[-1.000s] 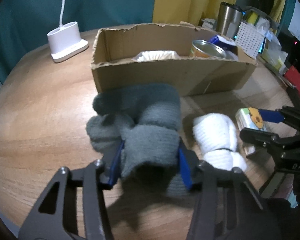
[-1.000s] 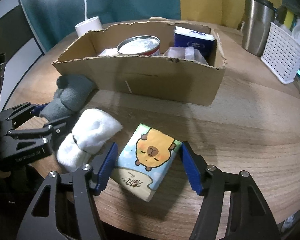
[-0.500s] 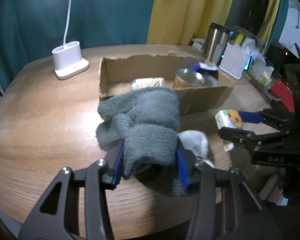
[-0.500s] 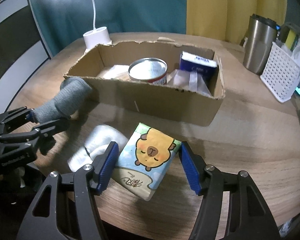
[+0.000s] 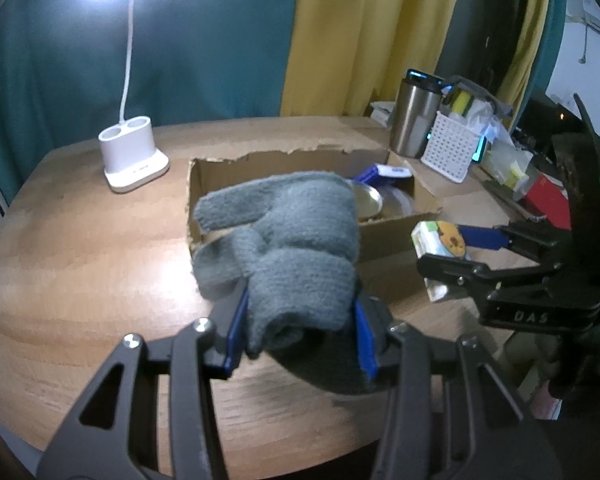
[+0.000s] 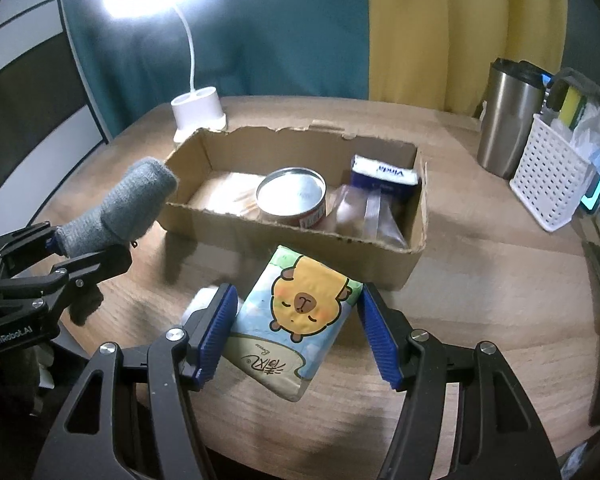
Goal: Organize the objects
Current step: 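Drop the gloves into the box with the left tool while the right tool carries the capybara pack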
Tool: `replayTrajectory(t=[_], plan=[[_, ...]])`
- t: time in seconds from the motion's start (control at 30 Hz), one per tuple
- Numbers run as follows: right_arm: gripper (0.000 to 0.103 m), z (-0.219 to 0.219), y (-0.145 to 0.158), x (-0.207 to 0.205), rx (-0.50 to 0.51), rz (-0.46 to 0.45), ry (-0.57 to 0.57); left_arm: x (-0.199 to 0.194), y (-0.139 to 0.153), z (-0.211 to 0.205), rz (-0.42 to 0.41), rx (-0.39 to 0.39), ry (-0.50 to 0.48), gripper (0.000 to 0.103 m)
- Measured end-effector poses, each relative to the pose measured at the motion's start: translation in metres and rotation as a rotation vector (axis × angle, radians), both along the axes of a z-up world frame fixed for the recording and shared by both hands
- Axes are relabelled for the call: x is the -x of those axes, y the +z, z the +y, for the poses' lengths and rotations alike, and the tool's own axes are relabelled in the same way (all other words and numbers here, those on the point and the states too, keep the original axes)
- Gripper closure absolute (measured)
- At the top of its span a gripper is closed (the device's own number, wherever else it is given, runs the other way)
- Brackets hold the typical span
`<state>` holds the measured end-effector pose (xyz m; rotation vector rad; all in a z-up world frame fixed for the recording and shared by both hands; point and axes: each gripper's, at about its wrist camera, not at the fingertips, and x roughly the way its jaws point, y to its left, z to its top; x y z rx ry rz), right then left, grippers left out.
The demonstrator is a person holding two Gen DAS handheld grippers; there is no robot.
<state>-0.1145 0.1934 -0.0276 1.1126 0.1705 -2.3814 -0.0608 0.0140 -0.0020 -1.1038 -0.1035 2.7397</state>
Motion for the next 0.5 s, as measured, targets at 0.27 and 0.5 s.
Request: replayTrajectory(t=[0.27, 0.5], plan=[[0.037, 0.002, 0.011, 0.011, 0.006, 0.023, 0.014, 0.014, 0.008, 0.0, 0.007, -0.021, 0.015, 0.057], [0.037, 0.014, 0.021, 0.023, 0.037, 0.048, -0.005, 0.03, 0.015, 0.005, 0.0, -0.007, 0.003, 0.057]])
